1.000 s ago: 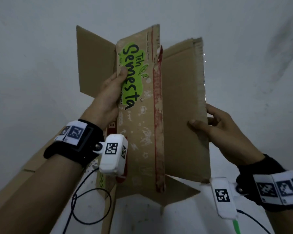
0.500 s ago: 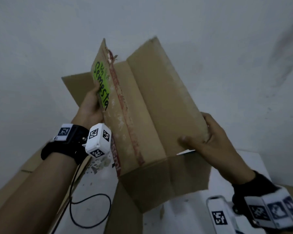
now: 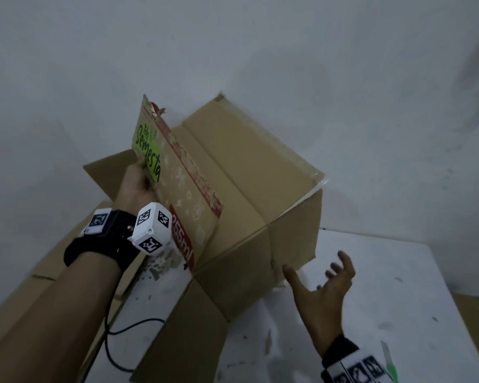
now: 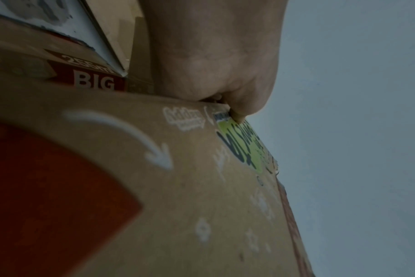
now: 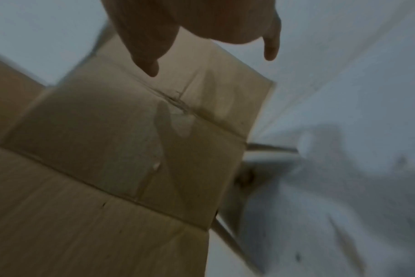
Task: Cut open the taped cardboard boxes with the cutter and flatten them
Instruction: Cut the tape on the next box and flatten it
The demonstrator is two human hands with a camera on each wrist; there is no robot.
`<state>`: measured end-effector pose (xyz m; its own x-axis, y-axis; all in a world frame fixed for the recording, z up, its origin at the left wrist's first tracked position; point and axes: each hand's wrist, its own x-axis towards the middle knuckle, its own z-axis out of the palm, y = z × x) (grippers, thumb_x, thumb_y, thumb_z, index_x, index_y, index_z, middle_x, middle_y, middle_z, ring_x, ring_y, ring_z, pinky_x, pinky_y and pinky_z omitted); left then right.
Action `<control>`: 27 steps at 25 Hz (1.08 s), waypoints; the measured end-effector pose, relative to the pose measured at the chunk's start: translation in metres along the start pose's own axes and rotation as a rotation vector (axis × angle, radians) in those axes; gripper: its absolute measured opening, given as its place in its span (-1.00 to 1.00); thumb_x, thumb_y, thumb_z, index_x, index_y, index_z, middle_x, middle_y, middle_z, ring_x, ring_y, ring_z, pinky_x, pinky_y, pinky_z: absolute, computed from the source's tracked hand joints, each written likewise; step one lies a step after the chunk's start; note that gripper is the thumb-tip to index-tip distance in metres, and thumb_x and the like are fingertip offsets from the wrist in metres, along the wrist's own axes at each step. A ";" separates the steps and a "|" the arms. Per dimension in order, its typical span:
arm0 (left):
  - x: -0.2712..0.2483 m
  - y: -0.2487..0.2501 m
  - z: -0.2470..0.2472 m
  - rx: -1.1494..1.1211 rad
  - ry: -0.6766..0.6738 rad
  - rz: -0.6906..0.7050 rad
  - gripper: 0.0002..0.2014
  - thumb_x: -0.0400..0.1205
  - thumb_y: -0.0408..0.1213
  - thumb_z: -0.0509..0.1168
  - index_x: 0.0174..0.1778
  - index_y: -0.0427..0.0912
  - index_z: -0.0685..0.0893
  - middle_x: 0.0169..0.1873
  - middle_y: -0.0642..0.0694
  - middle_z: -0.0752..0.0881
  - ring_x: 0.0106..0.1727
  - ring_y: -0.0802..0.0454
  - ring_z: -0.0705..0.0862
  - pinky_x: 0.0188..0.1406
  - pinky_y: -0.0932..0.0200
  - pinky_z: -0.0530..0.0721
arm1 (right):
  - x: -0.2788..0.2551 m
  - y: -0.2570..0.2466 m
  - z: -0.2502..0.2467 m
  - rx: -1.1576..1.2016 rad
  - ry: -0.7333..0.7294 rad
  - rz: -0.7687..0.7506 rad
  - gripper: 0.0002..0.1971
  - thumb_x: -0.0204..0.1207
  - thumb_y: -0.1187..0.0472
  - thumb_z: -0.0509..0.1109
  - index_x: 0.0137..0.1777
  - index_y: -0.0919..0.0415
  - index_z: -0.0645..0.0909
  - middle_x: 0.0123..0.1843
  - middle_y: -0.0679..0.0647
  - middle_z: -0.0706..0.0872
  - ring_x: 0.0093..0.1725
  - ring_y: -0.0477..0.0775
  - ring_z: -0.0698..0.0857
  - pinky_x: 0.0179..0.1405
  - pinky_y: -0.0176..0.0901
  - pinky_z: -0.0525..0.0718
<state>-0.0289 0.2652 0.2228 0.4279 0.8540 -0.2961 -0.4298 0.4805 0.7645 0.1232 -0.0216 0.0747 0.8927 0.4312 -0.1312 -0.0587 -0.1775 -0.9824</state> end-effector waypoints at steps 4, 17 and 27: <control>0.004 0.003 -0.002 0.022 0.023 -0.003 -0.49 0.77 0.12 0.11 0.42 -0.17 0.66 0.31 -0.20 0.73 0.34 -0.16 0.69 0.34 -0.17 0.63 | 0.004 0.038 0.022 0.297 -0.429 0.711 0.21 0.07 -0.25 0.71 0.62 -0.43 -0.04 0.59 0.18 0.35 0.40 0.35 0.52 0.27 0.40 0.67; 0.005 0.001 -0.031 0.097 0.164 0.158 -0.68 0.82 -0.07 0.03 -0.03 -0.11 0.63 -0.29 -0.05 0.82 -0.22 0.02 0.78 0.13 0.05 0.68 | 0.032 0.063 0.025 0.451 -0.382 0.459 -0.13 0.10 -0.10 0.79 0.45 -0.11 0.55 0.30 -0.01 0.78 0.28 0.21 0.73 0.19 0.28 0.74; 0.019 -0.033 -0.101 -0.017 0.222 -0.061 -0.46 0.32 0.41 0.42 -0.11 -0.01 0.68 -0.05 0.03 0.73 0.16 -0.01 0.70 0.17 -0.01 0.61 | 0.060 0.114 -0.049 0.222 -0.022 0.365 -0.47 0.41 0.19 0.65 0.28 0.10 0.44 0.21 0.16 0.68 0.15 0.25 0.68 0.17 0.26 0.71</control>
<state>-0.0868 0.2859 0.1339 0.2688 0.8453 -0.4618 -0.4230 0.5343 0.7319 0.1920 -0.0598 -0.0382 0.7860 0.3948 -0.4758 -0.4657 -0.1281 -0.8756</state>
